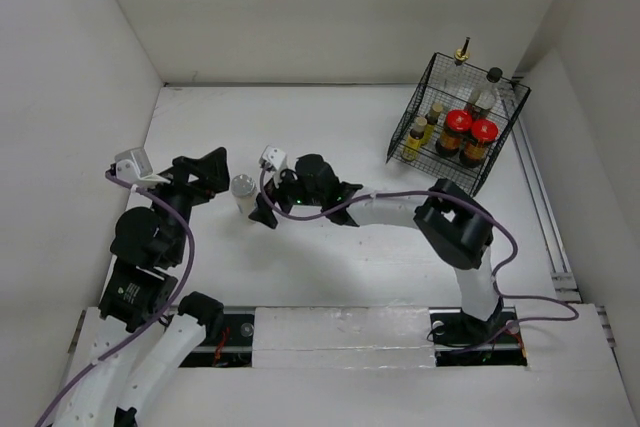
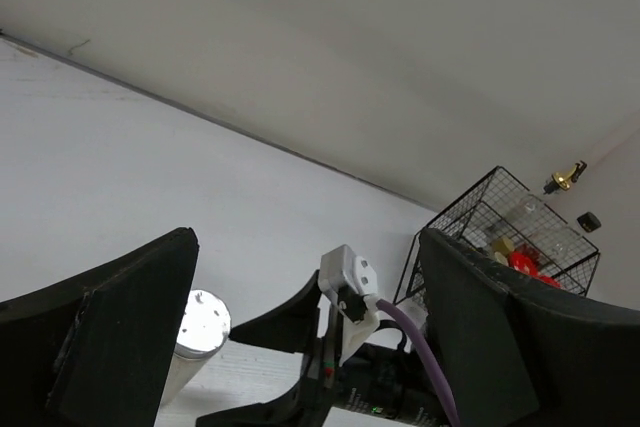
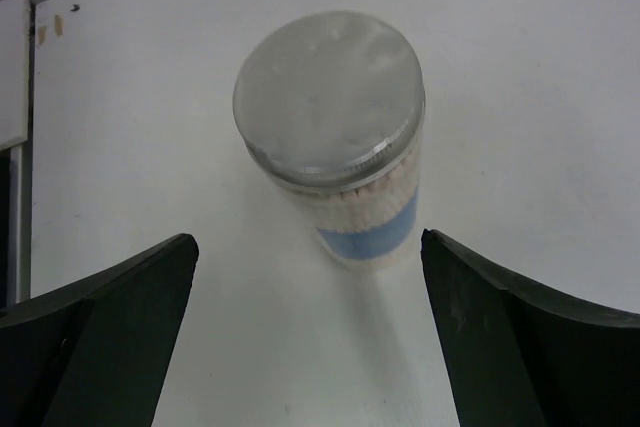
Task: Organize the condiment bottles
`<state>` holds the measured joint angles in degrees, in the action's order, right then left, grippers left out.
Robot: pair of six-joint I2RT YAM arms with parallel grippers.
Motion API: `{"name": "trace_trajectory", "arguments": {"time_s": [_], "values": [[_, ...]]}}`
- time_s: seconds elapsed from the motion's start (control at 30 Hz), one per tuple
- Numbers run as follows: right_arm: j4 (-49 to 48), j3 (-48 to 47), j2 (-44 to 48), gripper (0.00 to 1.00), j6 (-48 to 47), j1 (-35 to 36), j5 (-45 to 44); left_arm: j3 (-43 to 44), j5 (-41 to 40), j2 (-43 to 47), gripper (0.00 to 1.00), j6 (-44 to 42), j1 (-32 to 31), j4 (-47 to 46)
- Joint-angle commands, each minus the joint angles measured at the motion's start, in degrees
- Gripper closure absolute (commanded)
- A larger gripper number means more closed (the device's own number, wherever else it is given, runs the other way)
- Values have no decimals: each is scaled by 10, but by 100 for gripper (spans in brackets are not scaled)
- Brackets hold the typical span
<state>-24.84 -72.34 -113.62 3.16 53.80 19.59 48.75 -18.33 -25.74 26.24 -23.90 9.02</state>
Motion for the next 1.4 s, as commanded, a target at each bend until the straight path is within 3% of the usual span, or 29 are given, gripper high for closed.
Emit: {"name": "trace_trajectory", "arguments": {"time_s": [0.0, 0.27, 0.4, 0.43, 0.5, 0.67, 0.8, 0.93, 1.03, 1.17, 1.37], "values": [[-46, -73, -18, 1, -20, -2, 26, 3, -7, -17, 11, 5, 2, -20], [-20, -192, -113, 3, -20, -2, 26, 3, 5, -26, 5, 5, 2, -19], [-44, -215, -139, 32, 15, -2, 31, 3, 10, -20, 2, 5, 2, -19], [-63, -205, -130, 50, 22, -2, 31, 3, 10, -20, 2, 5, 2, -19], [-103, -164, -87, 60, 33, -2, 24, 3, 16, -20, 2, 5, 2, -19], [-136, -42, 72, 63, 33, -18, -24, 3, 32, -20, 1, 0, 2, -19], [-136, 79, 286, 65, 26, -73, -99, 3, 53, -26, 1, 0, 2, -19], [6, 160, 453, 70, 41, -148, -277, 3, 78, -37, 1, -6, 2, -24], [60, 212, 553, 71, 60, -228, -359, 3, 84, -37, 1, -6, 2, -24], [139, 231, 610, 71, 78, -324, -373, 8, 90, -42, 1, -6, 2, -19], [147, 230, 585, 71, 84, -435, -359, 8, 90, -36, 1, -6, 2, -19]]}}
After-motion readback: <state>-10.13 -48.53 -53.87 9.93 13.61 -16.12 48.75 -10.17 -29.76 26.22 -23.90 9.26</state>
